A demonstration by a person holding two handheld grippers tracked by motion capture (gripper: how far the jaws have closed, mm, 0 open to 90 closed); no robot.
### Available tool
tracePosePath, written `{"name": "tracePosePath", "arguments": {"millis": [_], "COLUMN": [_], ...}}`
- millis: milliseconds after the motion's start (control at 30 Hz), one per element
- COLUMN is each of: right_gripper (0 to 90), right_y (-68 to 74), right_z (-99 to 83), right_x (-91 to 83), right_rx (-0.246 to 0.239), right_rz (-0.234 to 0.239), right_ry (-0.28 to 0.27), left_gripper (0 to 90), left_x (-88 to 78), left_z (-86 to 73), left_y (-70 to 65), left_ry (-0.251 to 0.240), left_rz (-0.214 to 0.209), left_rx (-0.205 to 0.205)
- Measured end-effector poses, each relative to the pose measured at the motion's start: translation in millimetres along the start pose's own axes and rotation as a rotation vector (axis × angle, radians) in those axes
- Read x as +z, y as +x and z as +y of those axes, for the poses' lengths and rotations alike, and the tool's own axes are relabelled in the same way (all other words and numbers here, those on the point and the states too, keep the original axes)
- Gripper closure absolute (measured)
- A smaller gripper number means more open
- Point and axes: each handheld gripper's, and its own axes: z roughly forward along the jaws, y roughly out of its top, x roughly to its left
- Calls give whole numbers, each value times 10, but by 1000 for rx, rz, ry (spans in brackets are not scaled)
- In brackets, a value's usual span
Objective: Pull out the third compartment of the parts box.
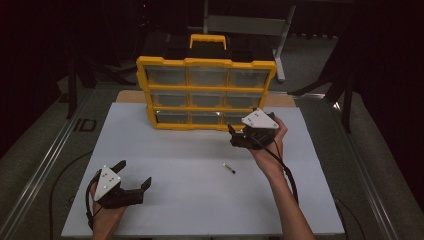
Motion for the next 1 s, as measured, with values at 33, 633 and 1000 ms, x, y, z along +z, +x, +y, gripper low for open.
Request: {"name": "tracePosePath", "arguments": {"millis": [33,633,1000], "right_gripper": [81,81,82], "right_y": [2,57,34], "right_z": [17,48,49], "right_x": [15,308,355], "right_rx": [-21,-389,-599], "right_rz": [-10,-97,-163], "right_ry": [3,189,200], "left_gripper": [2,1,2], "left_x": [4,19,42], "left_z": [-2,-4,-11], "left_y": [4,7,3], "left_ry": [1,3,10], "left_rz": [-1,5,4], "left_rx": [-3,-2,-1]}}
